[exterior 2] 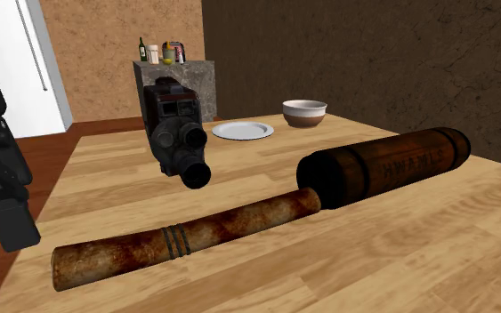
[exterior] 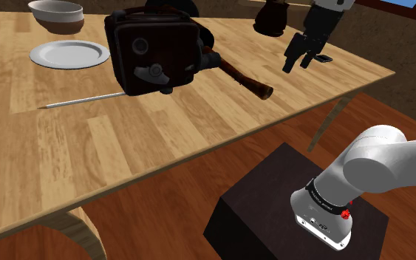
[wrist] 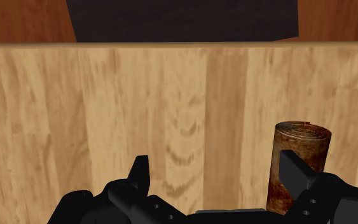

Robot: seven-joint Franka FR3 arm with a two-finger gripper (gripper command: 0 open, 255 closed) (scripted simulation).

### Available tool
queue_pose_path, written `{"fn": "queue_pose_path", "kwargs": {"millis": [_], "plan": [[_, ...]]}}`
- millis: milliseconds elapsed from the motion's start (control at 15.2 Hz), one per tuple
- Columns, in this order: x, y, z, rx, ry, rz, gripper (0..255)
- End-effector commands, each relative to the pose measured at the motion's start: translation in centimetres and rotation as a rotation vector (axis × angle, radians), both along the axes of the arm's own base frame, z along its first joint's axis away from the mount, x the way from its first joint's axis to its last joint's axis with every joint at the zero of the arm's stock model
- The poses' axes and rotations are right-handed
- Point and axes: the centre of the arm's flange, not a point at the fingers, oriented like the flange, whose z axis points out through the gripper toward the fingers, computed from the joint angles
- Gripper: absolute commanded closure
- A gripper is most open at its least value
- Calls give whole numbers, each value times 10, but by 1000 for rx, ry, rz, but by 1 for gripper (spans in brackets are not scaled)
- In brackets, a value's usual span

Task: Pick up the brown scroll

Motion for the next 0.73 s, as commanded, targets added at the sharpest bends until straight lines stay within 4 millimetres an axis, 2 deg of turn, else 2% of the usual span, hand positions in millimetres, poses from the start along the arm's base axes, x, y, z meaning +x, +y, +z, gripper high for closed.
{"fn": "queue_pose_path", "kwargs": {"millis": [0,660], "plan": [[0,0,0,0,0,0,0],[121,55,-27,-72,-5,17,0]]}}
